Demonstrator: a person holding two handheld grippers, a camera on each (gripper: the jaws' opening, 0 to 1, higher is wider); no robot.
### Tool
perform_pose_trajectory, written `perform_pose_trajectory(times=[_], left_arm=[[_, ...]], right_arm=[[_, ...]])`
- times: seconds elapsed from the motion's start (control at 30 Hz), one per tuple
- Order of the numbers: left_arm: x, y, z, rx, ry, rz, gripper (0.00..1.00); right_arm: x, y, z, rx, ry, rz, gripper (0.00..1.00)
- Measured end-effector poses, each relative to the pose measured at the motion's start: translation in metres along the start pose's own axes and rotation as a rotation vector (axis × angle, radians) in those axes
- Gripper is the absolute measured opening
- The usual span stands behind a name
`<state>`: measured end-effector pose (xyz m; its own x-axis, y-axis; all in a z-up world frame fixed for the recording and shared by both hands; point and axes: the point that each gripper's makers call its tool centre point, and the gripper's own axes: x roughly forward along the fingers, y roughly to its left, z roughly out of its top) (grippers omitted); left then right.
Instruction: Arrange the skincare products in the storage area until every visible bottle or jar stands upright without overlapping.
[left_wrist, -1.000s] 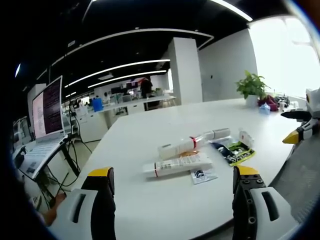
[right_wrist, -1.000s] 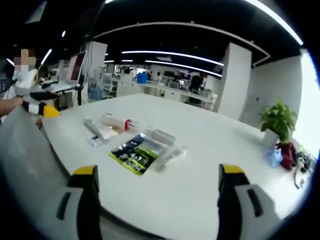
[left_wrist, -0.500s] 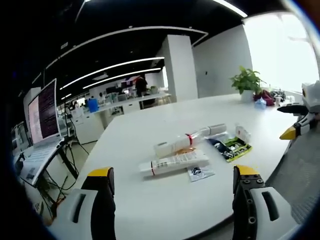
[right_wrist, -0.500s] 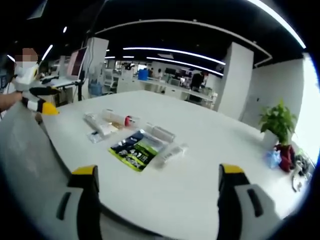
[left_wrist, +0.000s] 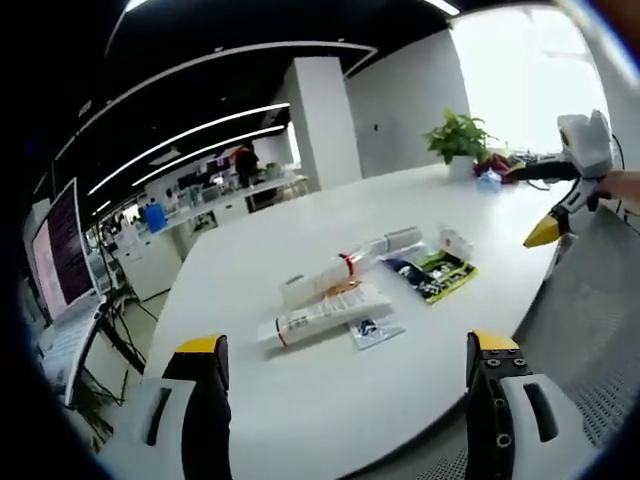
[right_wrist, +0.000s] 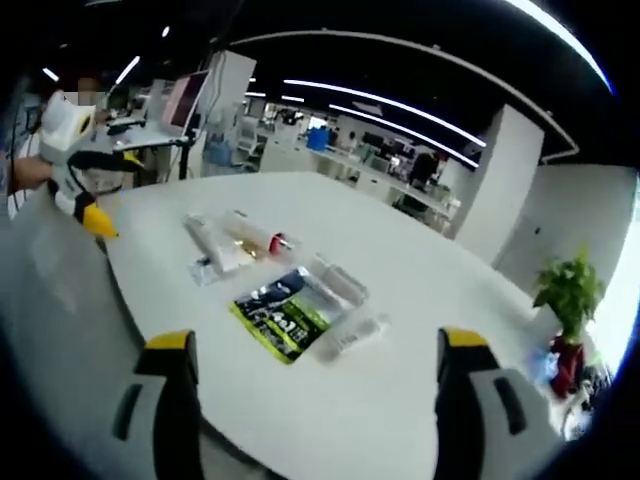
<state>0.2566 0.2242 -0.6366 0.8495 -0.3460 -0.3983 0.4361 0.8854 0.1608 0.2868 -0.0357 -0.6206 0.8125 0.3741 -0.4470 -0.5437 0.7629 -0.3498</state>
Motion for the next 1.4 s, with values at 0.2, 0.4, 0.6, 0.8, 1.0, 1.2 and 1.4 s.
perform_pose_trajectory(times=[0.2,0.4,0.6,0.8,1.0,1.2,1.4], left_arm=[[-0.001,0.001,-0.002,-0.011,0.016,-0.017,0.97],[-0.001,-0.001,-0.001,-0.021,0.017,-0.048,0.97],[-0.001,-0.004,-0.002,-0.005,0.019,-0.074,0.97],[-0.002,-0.004,-0.007,0.010,0.029,-0.104,0.96],[-0.002,-0.002,-0.008,0.016,0.023,-0.119,0.95],[-0.002,0.000,-0.012,0.022,0.026,-0.141,0.95],[0.001,-0.001,-0.012,0.049,0.023,-0.177,0.95]], right_arm=[[0.018,0.019,0.013,-0.024,0.010,0.088,1.00],[0.037,0.038,0.029,-0.076,0.017,0.154,1.00],[0.052,0.054,0.042,-0.124,0.029,0.225,0.99],[0.066,0.068,0.051,-0.205,0.056,0.272,0.94],[0.080,0.079,0.058,-0.224,0.071,0.306,0.88],[0.097,0.087,0.068,-0.247,0.088,0.321,0.84],[0.116,0.099,0.076,-0.230,0.100,0.365,0.73]])
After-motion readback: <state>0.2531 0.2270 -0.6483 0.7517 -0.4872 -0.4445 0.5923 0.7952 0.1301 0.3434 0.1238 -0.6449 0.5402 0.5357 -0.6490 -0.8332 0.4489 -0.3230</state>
